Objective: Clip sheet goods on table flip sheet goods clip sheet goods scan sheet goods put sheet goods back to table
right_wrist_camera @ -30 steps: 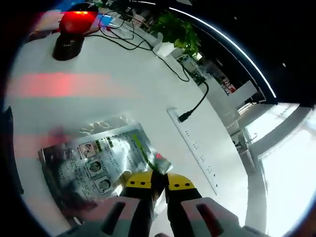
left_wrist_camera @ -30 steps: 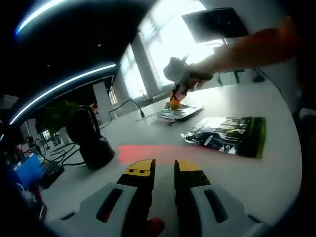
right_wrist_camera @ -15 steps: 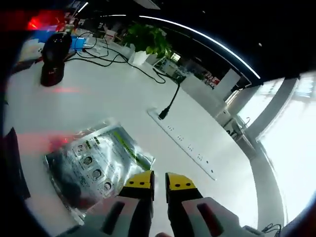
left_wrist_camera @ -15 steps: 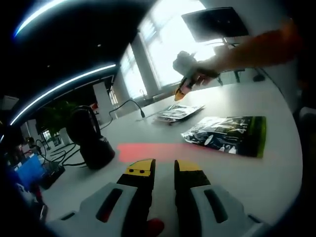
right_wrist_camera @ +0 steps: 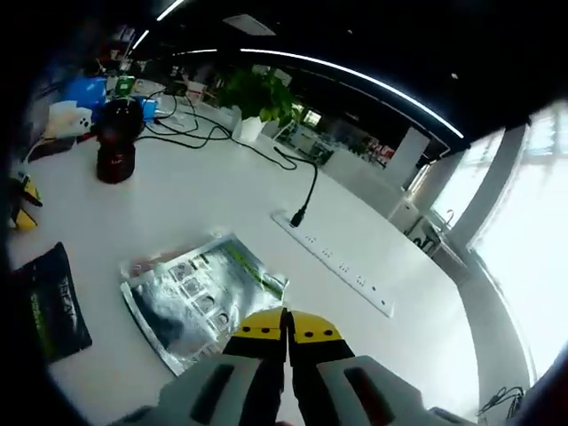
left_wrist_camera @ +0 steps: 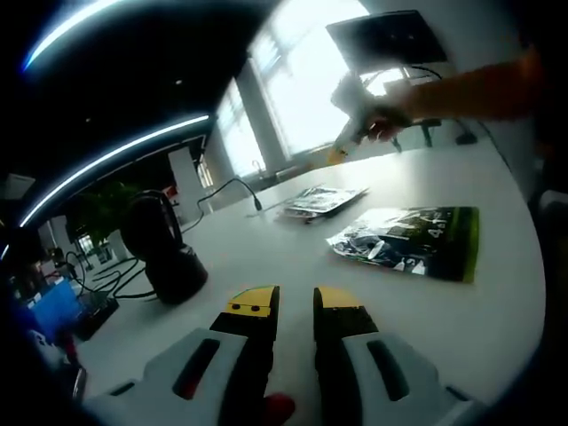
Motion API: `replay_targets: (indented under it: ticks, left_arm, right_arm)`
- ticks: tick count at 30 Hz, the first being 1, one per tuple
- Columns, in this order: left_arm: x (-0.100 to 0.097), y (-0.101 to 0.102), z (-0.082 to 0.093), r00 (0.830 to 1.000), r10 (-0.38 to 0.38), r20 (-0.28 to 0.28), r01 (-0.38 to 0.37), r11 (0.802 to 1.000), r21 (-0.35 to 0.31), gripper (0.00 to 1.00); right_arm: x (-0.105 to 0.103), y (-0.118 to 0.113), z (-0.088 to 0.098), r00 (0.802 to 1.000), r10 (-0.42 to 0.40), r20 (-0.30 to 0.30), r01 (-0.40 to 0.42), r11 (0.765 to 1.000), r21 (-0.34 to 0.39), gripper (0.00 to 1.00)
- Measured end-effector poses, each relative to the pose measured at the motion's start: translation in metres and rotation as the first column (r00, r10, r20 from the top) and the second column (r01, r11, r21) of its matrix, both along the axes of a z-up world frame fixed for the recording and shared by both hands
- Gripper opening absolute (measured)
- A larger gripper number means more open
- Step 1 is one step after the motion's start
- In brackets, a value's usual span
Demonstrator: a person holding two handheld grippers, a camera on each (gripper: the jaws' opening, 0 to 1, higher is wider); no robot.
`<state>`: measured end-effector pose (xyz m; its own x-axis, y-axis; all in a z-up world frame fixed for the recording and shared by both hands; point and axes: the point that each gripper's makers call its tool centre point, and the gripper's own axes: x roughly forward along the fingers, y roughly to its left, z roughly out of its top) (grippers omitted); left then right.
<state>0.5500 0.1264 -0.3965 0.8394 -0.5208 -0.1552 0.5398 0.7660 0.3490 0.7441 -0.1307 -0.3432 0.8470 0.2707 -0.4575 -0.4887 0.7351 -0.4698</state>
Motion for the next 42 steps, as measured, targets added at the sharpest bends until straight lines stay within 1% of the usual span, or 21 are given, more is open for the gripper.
replay_targets:
  ticks: [3, 7, 11, 12, 15, 17, 25, 28, 30, 31, 37, 42]
  left_arm:
    - [0.001, 0.0, 0.001, 1.0, 0.0, 0.003, 0.0, 1.0, -0.006, 0.08]
    - [0.002, 0.0, 0.001, 1.0, -0.001, 0.005, 0.001, 1.0, -0.013, 0.08]
    - [0.003, 0.0, 0.0, 1.0, 0.0, 0.006, 0.0, 1.0, -0.002, 0.08]
    - [0.003, 0.0, 0.0, 1.0, 0.0, 0.008, 0.0, 1.0, 0.001, 0.08]
    - [0.003, 0.0, 0.001, 1.0, -0.001, 0.009, 0.001, 1.0, -0.001, 0.08]
    - [0.003, 0.0, 0.002, 1.0, -0.001, 0.009, 0.001, 1.0, -0.007, 0.08]
    - [0.004, 0.002, 0.003, 1.0, -0.001, 0.007, 0.001, 1.0, -0.014, 0.08]
    - [0.004, 0.002, 0.002, 1.0, 0.0, 0.008, 0.0, 1.0, -0.016, 0.08]
    - [0.004, 0.003, 0.002, 1.0, 0.001, 0.008, -0.001, 1.0, -0.015, 0.08]
    - [0.004, 0.002, 0.003, 1.0, 0.0, 0.009, 0.0, 1.0, -0.015, 0.08]
    - [0.001, 0.0, 0.004, 1.0, -0.006, 0.012, 0.006, 1.0, -0.012, 0.08]
    - [0.0, 0.001, 0.004, 1.0, -0.005, 0.013, 0.005, 1.0, -0.007, 0.08]
  right_arm:
    - [-0.011, 0.002, 0.004, 1.0, 0.018, 0.002, -0.018, 1.0, 0.009, 0.0]
    - [-0.02, 0.004, 0.012, 0.999, 0.03, 0.017, -0.031, 0.998, 0.049, 0.0]
    - [-0.029, 0.004, 0.016, 0.999, 0.036, 0.035, -0.038, 0.998, 0.058, 0.0]
    - [-0.029, 0.002, 0.018, 0.999, 0.026, 0.038, -0.029, 0.997, 0.069, 0.0]
    - [-0.035, -0.003, 0.019, 1.0, 0.0, 0.022, -0.002, 0.994, 0.112, 0.0]
    - [-0.044, -0.002, 0.022, 0.999, 0.015, 0.032, -0.019, 0.991, 0.132, 0.0]
    - [-0.073, -0.003, 0.031, 0.998, 0.022, 0.065, -0.035, 0.976, 0.217, 0.0]
    - [-0.082, -0.004, 0.033, 0.997, 0.022, 0.078, -0.039, 0.974, 0.223, 0.0]
    - [-0.089, -0.005, 0.034, 0.995, 0.024, 0.092, -0.044, 0.976, 0.213, 0.0]
    - [-0.091, -0.005, 0.037, 0.994, 0.023, 0.107, -0.046, 0.974, 0.22, 0.0]
    - [-0.112, -0.004, 0.039, 0.991, 0.029, 0.129, -0.061, 0.966, 0.252, 0.0]
    - [-0.123, -0.007, 0.042, 0.988, 0.024, 0.154, -0.066, 0.959, 0.276, 0.0]
